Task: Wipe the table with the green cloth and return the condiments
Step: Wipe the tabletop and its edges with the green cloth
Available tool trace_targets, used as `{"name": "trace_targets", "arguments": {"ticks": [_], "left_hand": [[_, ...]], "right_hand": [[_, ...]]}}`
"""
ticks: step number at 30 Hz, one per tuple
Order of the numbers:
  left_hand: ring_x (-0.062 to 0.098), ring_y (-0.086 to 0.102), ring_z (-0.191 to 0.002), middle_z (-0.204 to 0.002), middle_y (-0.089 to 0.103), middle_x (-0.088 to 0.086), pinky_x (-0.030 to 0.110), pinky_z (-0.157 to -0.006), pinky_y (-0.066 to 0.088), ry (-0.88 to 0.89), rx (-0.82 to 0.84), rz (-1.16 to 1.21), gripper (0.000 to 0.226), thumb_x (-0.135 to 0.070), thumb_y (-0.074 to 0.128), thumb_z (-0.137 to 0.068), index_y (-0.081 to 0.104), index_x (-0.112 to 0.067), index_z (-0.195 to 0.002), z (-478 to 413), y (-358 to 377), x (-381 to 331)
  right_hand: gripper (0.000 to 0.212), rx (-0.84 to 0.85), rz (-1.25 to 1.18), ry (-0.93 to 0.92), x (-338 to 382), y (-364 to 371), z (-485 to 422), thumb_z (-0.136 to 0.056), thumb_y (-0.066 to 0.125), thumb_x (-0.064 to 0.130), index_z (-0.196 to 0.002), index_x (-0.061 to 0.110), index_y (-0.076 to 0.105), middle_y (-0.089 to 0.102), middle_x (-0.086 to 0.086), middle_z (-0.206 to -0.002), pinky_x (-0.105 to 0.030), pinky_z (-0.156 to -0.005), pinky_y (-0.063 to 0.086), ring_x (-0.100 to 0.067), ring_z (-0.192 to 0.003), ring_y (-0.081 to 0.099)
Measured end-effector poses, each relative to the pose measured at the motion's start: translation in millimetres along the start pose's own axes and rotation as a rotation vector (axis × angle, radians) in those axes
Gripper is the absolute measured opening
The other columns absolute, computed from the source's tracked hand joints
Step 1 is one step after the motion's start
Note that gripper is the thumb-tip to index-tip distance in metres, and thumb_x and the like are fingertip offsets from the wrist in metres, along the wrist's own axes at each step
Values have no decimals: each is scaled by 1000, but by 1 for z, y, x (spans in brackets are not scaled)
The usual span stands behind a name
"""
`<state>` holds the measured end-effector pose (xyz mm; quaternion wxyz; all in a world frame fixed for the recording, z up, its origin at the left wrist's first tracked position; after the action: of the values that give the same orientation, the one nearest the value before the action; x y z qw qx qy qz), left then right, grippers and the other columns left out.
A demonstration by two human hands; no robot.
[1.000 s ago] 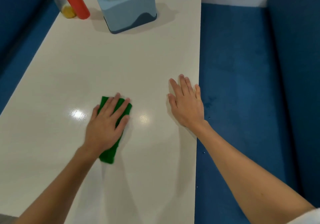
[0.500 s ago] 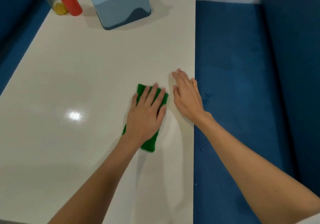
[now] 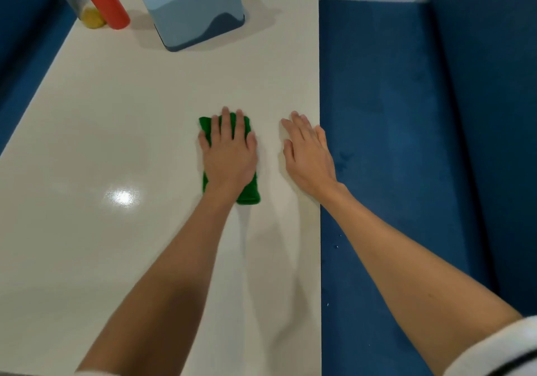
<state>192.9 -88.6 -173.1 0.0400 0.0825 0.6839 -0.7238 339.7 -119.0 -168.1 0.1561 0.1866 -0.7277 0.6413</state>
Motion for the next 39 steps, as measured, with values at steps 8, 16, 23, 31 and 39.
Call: {"name": "trace_targets", "arguments": {"ticks": [8,16,23,31,39], "left_hand": [[12,17,-146,-160,17,-7,44,-118,15,411,126,-3,53,-44,20,-101,23,-29,-152,114,-1,7],[25,15,-146,-160,16,5,58,-115,4,-111,4,-62,56,-43,18,-100,18,-26,-153,27,-17,93],[35,16,-145,-158,16,18,50,-118,8,-139,-42,12,58,-35,16,-102,17,-5,-152,12,0,0],[14,14,-147,-161,14,-4,39,-119,13,467,129,-9,56,-46,18,-101,21,-26,-153,117,1,2],[27,21,-145,-159,20,7,49,-115,19,101,-13,-21,60,-45,14,-98,24,-20,-152,32,-14,48]], "right_hand": [[45,-4,6,-14,-1,-1,0,-101,28,19,-145,11,35,26,-7,-155,-39,-117,11,-20,-144,19],[44,-25,39,-8,2,-1,0,-100,31,17,-143,10,38,29,-9,-154,-41,-116,16,-21,-143,22],[45,-20,31,1,0,0,0,-100,30,17,-144,11,36,27,-9,-155,-39,-117,11,-22,-144,20],[44,-21,34,-3,0,-2,0,-101,29,18,-144,11,36,26,-8,-155,-38,-117,10,-20,-144,19],[44,-26,42,3,0,-1,0,-101,30,17,-144,12,35,26,-7,-155,-38,-118,9,-20,-144,19]]}}
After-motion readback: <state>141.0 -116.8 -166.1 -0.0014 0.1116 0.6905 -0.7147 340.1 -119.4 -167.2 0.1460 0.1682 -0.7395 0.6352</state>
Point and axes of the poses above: each hand's wrist, its own z-axis away from the middle knuckle, its own y-axis out of the palm, x = y × z, the point moved 9 cm from there along -z, towards the middle knuckle
